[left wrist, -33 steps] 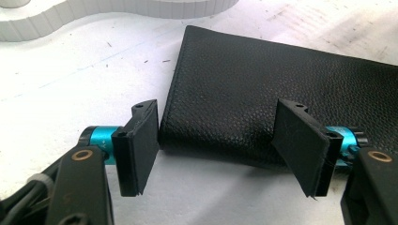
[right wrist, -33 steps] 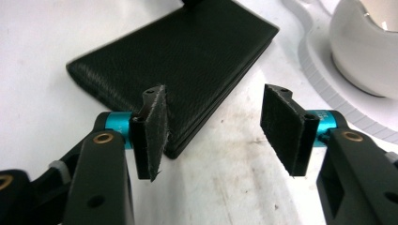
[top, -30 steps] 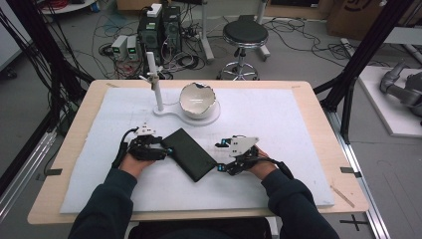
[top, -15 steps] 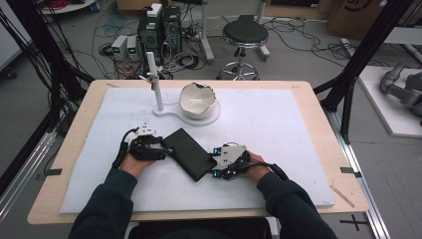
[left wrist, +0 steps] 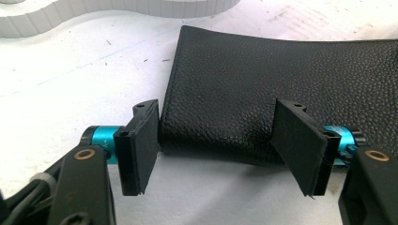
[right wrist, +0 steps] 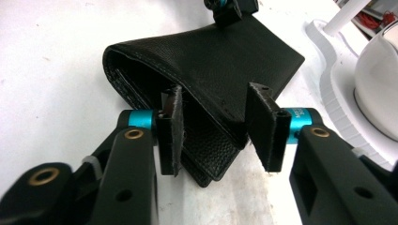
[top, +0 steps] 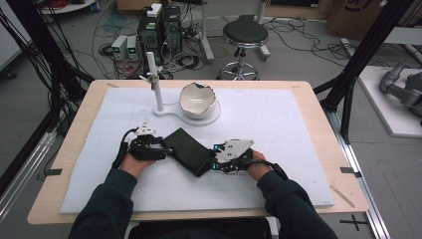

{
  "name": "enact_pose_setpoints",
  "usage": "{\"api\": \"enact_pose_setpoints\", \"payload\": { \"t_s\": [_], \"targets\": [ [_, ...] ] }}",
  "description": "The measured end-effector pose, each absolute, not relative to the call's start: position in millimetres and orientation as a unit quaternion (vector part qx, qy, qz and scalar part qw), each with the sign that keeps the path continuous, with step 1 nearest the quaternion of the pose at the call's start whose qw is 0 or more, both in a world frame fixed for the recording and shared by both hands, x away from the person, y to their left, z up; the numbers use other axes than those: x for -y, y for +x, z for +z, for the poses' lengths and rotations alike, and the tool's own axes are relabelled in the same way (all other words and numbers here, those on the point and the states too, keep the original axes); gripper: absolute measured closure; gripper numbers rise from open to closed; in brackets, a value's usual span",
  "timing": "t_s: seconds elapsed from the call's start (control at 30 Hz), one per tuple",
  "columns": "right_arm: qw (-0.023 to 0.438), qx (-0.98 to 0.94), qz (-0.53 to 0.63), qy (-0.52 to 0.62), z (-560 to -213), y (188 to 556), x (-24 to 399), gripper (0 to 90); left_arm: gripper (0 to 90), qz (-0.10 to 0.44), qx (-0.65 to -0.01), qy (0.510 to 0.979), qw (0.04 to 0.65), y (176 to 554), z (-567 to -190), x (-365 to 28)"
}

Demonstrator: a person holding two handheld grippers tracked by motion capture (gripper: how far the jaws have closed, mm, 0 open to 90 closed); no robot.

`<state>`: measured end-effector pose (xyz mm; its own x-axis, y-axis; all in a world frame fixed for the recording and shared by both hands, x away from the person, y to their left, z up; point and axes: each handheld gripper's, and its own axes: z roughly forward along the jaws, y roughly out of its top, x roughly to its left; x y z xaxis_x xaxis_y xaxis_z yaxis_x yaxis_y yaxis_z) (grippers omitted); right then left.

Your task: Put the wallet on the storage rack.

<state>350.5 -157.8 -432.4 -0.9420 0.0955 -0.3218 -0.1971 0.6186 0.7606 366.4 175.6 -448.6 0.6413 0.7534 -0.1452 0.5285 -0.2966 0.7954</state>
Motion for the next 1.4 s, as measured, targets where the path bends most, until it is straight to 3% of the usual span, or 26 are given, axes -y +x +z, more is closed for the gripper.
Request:
{"api": "enact_pose_setpoints", "payload": {
  "t_s": [0.17,0.2,0.4,0.77,1.13,1.4],
  "targets": [
    [0.176,-0.886,0.427,-0.041,-429.0,347.5,156.9,76.3,33.0,0.134,-0.405,0.786,0.448,366.1,-444.7,-179.1],
    [0.178,-0.884,0.432,-0.034,-424.4,345.6,157.2,79.4,33.6,0.158,-0.402,0.774,0.463,363.7,-436.9,-182.3],
    [0.182,-0.863,0.472,-0.003,-410.0,349.0,158.7,86.1,33.9,0.207,-0.369,0.755,0.501,354.3,-416.8,-187.6],
    [0.190,-0.842,0.503,0.051,-377.1,354.7,178.6,87.9,37.4,0.227,-0.320,0.761,0.517,345.9,-406.1,-176.4],
    [0.163,-0.803,0.552,0.154,-330.6,354.1,218.5,88.2,37.9,0.224,-0.328,0.757,0.520,346.3,-404.0,-176.7],
    [0.173,-0.795,0.540,0.215,-331.8,360.7,224.9,88.0,39.1,0.221,-0.327,0.759,0.519,346.2,-405.3,-173.8]
  ]
}}
